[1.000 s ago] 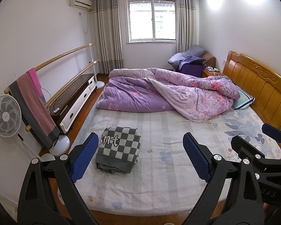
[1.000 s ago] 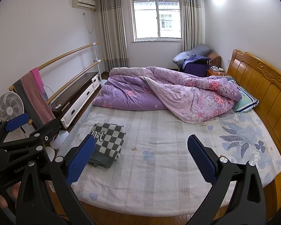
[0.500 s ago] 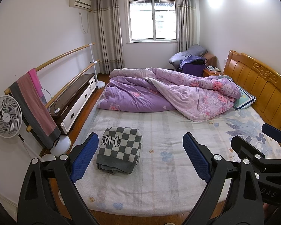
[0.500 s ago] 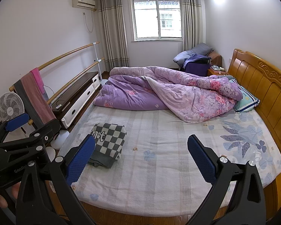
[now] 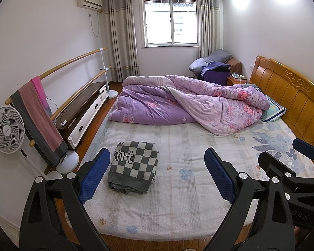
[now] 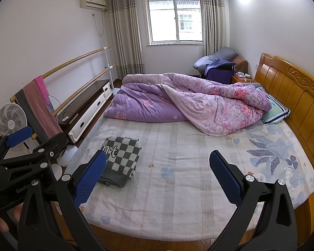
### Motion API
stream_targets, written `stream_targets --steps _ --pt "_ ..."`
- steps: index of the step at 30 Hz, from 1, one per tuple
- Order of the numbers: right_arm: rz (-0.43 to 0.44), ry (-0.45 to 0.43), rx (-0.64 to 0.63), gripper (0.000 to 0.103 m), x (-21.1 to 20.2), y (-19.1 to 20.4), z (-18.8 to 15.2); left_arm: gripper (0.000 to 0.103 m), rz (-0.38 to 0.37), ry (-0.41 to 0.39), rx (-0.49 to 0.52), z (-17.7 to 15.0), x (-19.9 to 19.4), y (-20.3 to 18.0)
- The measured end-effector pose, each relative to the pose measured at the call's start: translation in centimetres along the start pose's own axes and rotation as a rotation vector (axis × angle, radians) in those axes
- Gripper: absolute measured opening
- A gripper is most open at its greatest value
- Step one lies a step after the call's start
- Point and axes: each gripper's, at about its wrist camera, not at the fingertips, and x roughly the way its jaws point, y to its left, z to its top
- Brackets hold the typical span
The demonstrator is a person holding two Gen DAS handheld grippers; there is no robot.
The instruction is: Fold large clothes
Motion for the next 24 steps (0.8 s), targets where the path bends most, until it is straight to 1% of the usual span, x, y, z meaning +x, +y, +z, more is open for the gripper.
stream_targets --steps 24 --pt "-0.001 0.009 0.007 0.095 0.57 0.55 -0.54 0.092 -0.009 0.011 -0.001 0.14 0.24 0.31"
